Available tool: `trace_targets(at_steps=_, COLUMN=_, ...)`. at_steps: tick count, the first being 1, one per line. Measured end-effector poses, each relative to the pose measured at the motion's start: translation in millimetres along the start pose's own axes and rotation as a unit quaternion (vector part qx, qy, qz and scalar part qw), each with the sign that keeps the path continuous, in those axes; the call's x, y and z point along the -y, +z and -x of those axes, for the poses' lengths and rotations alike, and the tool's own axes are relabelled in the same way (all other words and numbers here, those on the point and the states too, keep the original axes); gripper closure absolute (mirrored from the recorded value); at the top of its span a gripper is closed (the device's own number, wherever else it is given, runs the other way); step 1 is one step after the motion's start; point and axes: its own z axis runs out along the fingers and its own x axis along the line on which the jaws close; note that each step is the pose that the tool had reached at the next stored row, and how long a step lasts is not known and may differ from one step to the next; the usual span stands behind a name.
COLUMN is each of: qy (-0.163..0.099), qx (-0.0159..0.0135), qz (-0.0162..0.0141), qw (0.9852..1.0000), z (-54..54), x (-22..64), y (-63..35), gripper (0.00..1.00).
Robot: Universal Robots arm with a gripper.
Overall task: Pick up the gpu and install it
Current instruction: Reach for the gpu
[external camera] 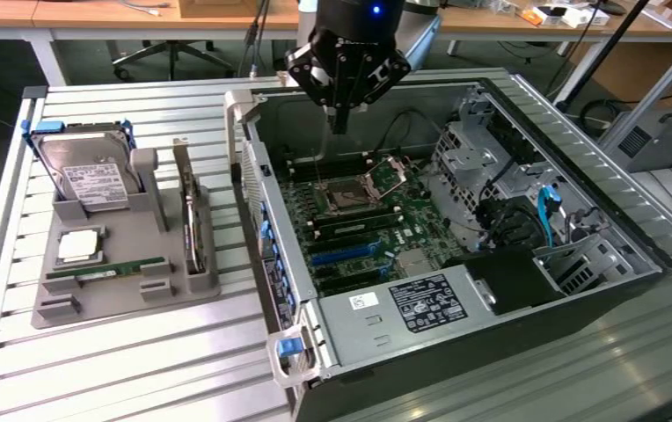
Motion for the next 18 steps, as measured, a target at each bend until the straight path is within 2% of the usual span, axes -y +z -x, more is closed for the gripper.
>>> trace_targets(at_steps=2, qy=0.000, qx=0.0000, qz=0.0000, qw=1.0000, z=-0.4, x=0.0, y=0.0, gripper=0.89)
trace_targets(at_steps=4, qy=0.000, qx=0.0001, qz=-0.0010, qw=1.0000, z=-6.0, x=0.4, y=-0.1, gripper=0.89)
trace_targets(at_steps=9, qy=0.000, qx=0.0001, qz=-0.0011, qw=1.0000, z=-6.9, x=0.5, y=-0.2, gripper=0.89)
trace_targets(at_steps=10, qy=0.000, qx=0.0003, qz=-0.0041, qw=1.0000, z=-9.9, x=0.7, y=-0.2, gripper=0.89)
trace_targets(at_steps=11, qy=0.000, qx=0.0003, qz=-0.0044, qw=1.0000, z=-13.1, x=1.0, y=-0.4, gripper=0.89)
trace_targets(at_steps=18, qy=0.000, qx=0.0003, qz=-0.0045, qw=1.0000, z=-14.7, x=1.1, y=-0.4, gripper=0.89)
